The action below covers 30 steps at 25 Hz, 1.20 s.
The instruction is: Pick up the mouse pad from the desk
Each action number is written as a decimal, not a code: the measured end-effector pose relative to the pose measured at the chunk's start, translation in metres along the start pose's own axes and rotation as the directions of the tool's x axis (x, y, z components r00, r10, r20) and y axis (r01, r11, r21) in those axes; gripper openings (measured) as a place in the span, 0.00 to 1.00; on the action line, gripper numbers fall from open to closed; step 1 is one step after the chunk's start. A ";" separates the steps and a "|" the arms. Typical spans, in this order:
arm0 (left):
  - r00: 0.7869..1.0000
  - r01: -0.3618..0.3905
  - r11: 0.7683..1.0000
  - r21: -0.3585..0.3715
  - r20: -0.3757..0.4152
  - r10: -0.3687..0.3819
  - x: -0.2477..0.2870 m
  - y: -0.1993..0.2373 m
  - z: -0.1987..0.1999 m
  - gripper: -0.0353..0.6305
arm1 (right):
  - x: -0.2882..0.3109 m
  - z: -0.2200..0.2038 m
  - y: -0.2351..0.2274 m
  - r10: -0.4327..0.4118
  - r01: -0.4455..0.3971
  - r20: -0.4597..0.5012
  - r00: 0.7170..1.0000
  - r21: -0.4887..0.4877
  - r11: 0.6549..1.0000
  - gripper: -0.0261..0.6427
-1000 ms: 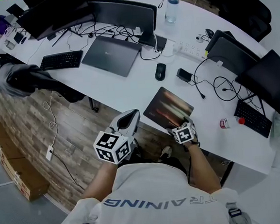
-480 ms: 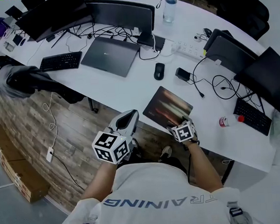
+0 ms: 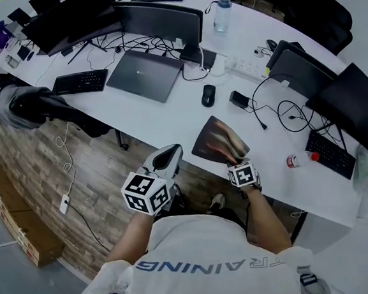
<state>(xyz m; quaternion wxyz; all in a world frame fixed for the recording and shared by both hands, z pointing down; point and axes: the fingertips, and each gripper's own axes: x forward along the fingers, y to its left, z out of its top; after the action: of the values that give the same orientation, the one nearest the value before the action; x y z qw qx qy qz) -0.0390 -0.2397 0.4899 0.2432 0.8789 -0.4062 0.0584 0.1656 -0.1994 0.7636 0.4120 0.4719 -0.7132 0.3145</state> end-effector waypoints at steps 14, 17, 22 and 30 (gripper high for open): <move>0.999 0.045 0.999 0.026 0.025 -0.046 0.007 -0.014 0.014 0.05 | -0.047 0.025 -0.007 -0.070 0.070 0.121 0.990 0.010 0.998 0.10; 0.998 0.053 0.998 0.033 0.037 -0.054 0.007 -0.017 0.020 0.05 | -0.065 0.037 -0.010 -0.089 0.087 0.168 0.982 0.017 0.996 0.10; 0.996 0.058 0.997 0.043 0.059 -0.060 0.011 -0.019 0.029 0.05 | -0.091 0.062 -0.014 -0.079 0.062 0.247 0.966 0.073 0.995 0.10; 0.993 0.067 0.996 0.058 0.093 -0.072 0.014 -0.023 0.045 0.05 | -0.144 0.116 -0.017 -0.105 0.084 0.396 0.912 0.071 0.994 0.10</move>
<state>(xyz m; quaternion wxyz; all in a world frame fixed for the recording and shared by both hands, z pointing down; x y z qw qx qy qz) -0.0171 -0.2578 0.4465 0.2012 0.9006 -0.3848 0.0189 0.1788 -0.2431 0.5837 0.2601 0.5705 -0.7502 0.2098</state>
